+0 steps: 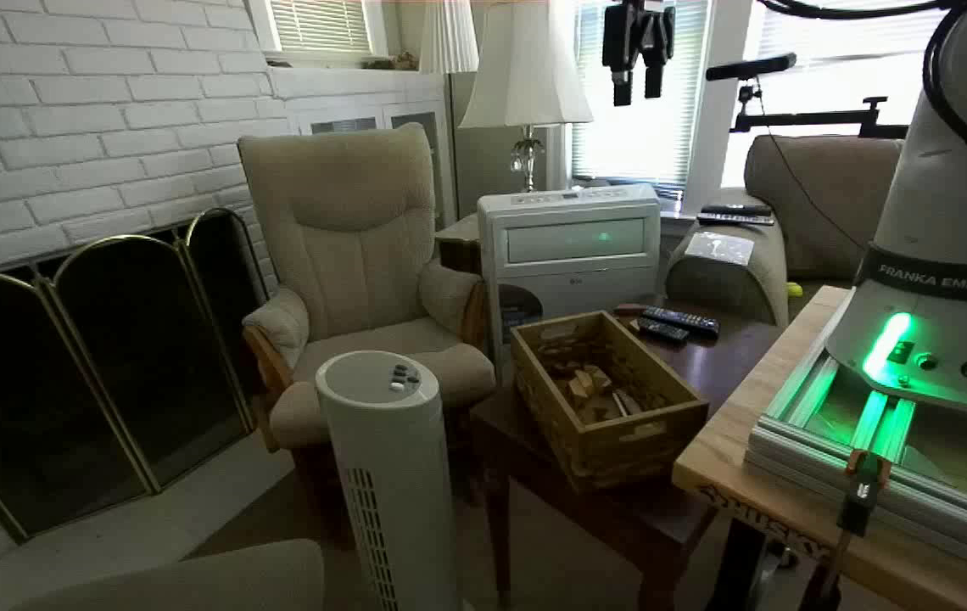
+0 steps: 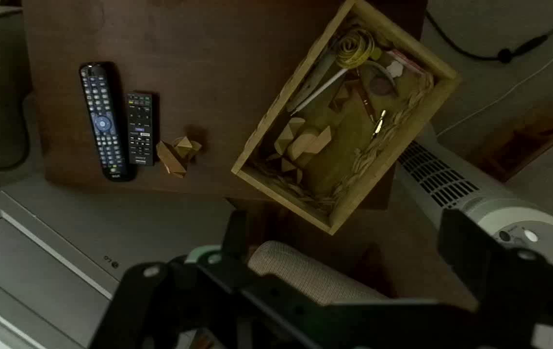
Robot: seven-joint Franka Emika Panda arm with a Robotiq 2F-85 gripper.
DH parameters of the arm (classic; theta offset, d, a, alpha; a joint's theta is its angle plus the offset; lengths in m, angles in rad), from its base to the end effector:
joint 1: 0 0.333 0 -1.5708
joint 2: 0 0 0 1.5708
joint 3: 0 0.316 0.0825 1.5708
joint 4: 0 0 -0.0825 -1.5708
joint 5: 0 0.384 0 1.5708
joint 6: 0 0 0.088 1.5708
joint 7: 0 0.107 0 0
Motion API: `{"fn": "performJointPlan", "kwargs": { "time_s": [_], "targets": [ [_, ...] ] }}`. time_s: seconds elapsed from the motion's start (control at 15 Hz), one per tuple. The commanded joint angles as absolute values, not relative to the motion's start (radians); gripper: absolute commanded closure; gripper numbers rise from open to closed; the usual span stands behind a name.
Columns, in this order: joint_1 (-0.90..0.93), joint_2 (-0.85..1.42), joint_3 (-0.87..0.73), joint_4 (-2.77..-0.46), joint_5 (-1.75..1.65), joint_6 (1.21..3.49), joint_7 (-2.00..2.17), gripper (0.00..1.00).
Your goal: Press a button the white device
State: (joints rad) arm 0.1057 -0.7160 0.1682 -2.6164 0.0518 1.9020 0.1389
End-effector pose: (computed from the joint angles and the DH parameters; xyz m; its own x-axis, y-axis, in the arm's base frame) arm 0.3207 0.0955 0.4690 0.9970 0.0770 0.0045 0.0766 -0.9952 0.0611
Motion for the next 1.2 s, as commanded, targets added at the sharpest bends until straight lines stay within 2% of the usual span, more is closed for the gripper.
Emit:
{"fn": "performJointPlan", "kwargs": {
  "time_s": [0.0,0.4,1.13],
  "targets": [
    [0.110,-0.715,0.165,-2.615,0.049,1.900,0.141,0.00],
    [0.110,-0.715,0.165,-2.614,0.049,1.900,0.141,0.00],
    [0.217,-0.388,0.223,-2.413,-0.002,2.239,-0.090,0.00]
  ]
}}
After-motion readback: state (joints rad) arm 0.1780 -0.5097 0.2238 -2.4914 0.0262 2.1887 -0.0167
